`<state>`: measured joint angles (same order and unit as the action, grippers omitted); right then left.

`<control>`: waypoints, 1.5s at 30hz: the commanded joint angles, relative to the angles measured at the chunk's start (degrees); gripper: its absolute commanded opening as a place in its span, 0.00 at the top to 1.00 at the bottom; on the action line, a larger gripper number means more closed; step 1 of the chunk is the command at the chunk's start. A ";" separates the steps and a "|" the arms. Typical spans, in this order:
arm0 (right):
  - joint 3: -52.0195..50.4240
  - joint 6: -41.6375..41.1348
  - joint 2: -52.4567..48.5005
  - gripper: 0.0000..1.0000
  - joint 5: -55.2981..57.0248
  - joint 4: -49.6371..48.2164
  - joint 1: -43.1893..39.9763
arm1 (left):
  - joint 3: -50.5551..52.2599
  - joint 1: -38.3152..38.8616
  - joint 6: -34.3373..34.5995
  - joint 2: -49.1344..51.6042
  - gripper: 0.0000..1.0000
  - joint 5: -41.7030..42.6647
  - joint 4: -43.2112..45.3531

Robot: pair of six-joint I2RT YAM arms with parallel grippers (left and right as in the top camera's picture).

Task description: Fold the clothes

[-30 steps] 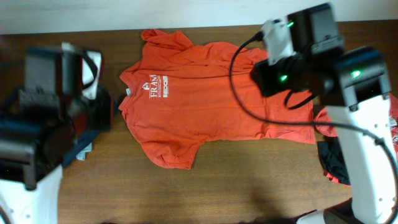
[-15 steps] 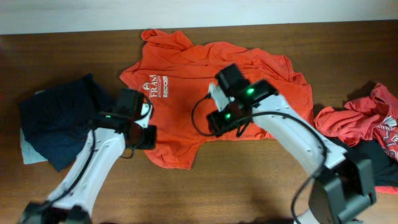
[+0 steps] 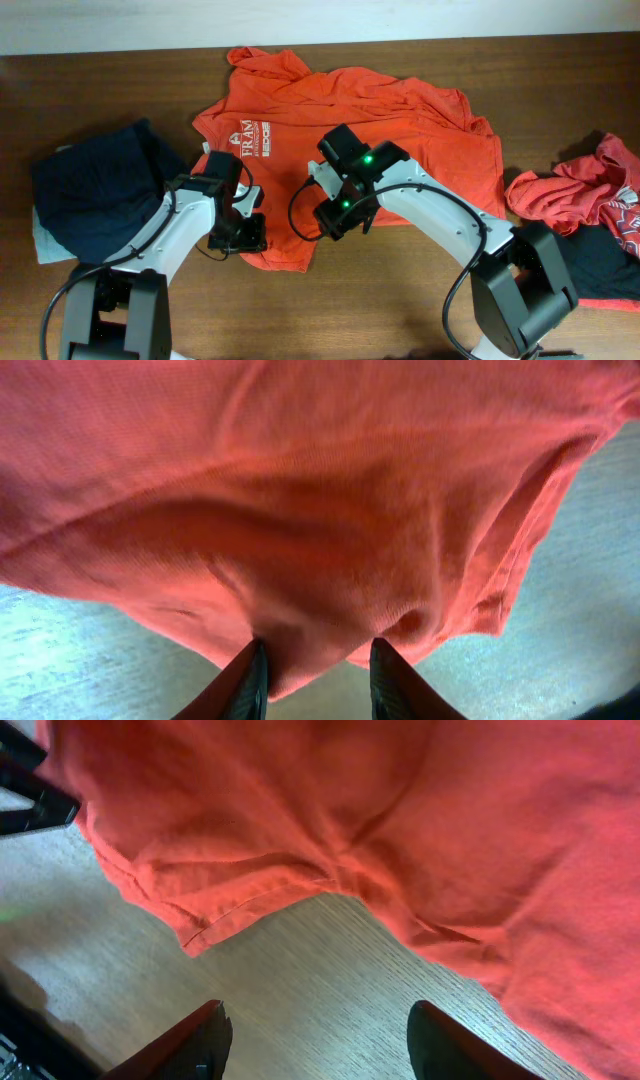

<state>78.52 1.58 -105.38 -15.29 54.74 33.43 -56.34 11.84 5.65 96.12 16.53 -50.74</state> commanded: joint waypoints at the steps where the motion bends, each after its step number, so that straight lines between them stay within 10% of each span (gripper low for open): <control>1: -0.11 -1.86 -0.83 0.38 2.32 -0.76 -1.14 | 0.15 -0.20 -0.98 0.13 0.67 1.20 -1.44; 15: -0.22 -5.27 -6.40 0.39 6.08 -8.68 -8.72 | 0.15 1.14 5.49 0.13 0.99 -10.40 -3.89; 45: -0.63 -4.83 -14.80 0.43 6.97 -6.43 -12.94 | -6.51 1.14 13.20 -7.65 0.87 -24.02 -20.39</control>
<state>78.85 -3.03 -116.97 -9.28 47.75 20.45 -62.17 12.86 18.00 89.34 -6.87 -70.94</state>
